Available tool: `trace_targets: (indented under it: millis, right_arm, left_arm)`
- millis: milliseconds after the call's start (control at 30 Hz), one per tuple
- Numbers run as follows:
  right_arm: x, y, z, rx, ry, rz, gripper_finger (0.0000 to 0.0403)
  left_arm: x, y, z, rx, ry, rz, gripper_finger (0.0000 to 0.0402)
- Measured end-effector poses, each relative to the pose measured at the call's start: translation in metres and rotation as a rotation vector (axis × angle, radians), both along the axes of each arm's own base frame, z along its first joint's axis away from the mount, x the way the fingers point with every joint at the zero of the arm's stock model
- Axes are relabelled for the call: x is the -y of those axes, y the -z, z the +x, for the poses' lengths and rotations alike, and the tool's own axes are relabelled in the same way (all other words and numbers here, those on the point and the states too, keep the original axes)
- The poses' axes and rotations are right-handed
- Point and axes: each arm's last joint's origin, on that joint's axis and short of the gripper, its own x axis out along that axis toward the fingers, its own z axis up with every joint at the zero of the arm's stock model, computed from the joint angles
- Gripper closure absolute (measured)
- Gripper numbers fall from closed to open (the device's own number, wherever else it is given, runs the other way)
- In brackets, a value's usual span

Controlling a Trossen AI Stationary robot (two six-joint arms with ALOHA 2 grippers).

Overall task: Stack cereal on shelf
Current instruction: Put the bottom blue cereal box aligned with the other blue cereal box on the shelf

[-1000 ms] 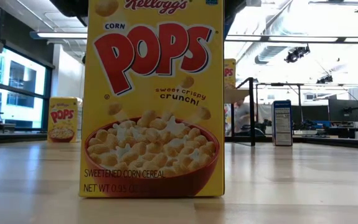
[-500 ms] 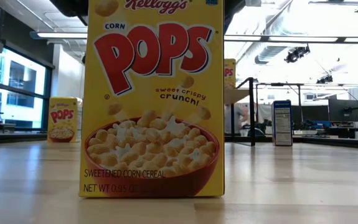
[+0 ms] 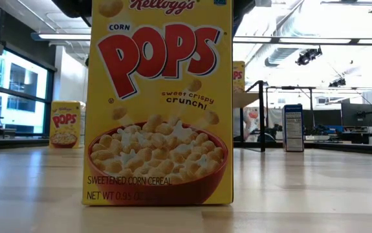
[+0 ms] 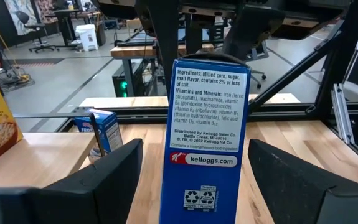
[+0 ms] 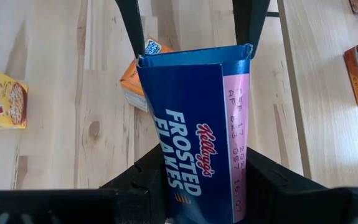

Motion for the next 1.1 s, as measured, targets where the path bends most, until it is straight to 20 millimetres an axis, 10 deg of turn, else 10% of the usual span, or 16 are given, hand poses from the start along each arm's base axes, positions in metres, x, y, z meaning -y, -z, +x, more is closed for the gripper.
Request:
trace_targets:
  millis: [767, 1100]
  right_arm:
    - [-0.0006, -0.0034, 0.0049, 0.061, -0.009, 0.012, 0.0267]
    - [-0.0006, -0.0034, 0.0048, 0.060, -0.010, 0.011, 0.0267]
  left_arm:
    - [0.0004, 0.0032, 0.0009, -0.020, 0.003, 0.007, 0.0119]
    - [0.0006, 0.0026, 0.0009, -0.016, 0.011, 0.006, 0.0179]
